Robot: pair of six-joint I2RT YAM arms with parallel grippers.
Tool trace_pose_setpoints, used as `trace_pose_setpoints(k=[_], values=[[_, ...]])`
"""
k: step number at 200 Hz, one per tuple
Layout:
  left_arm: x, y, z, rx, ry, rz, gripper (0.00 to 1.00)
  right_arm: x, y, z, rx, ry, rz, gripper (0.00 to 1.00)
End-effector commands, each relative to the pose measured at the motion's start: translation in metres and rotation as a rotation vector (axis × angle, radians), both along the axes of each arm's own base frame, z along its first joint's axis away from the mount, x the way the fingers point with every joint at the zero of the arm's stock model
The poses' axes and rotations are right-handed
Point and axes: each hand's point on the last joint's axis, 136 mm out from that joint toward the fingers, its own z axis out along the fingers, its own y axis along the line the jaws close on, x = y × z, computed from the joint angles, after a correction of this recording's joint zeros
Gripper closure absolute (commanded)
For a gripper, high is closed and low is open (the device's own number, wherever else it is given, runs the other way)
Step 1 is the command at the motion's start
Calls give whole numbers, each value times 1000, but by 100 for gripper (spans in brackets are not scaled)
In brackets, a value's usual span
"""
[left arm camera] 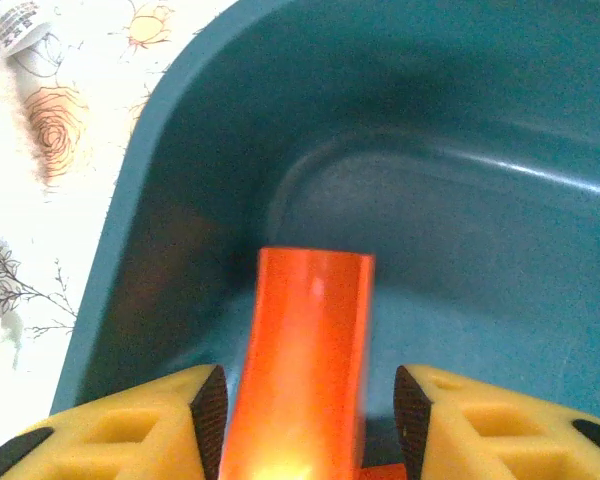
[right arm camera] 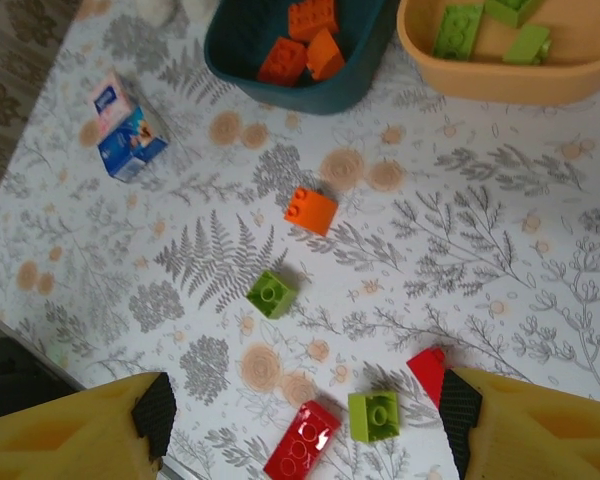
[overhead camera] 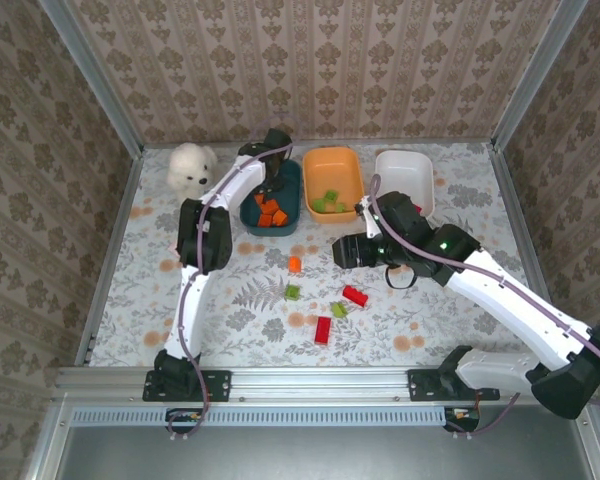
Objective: Sort the legos into containers by color
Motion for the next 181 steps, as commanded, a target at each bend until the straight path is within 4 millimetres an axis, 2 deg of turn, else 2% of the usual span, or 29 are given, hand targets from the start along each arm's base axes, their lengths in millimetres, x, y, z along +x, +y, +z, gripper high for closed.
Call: trace_pose_setpoints(k=[1,16,32,56,69,77,94,119,138,152,181], values=[[-1,-3,34,-12,-37,-16,46,-16,-8,-24,-66,106,25,27],[-1,-2,51,-22,-63,-11,45,-21,-8,-33,-91,136,37,28],[-3,-1,73,-43,-100,-3,44,-25,1,-40,-104,151,75,28],[-12,2,128,-108,-187,25,42,-28,28,-55,-136,155,163,28],[-25,6,157,-152,-229,32,41,-28,41,-65,-154,168,199,29],[-35,7,175,-186,-253,20,40,-26,50,-79,-187,199,217,29],[-66,17,196,-221,-269,8,36,-22,67,-95,-237,231,240,27],[-125,45,198,-258,-275,13,34,-18,91,-116,-300,300,231,22],[-173,64,188,-296,-288,3,33,-16,103,-138,-307,388,152,18],[-209,76,179,-329,-300,-11,32,-13,105,-153,-321,450,60,16],[-270,87,162,-418,-325,-80,33,-10,114,-172,-320,550,-63,19]])
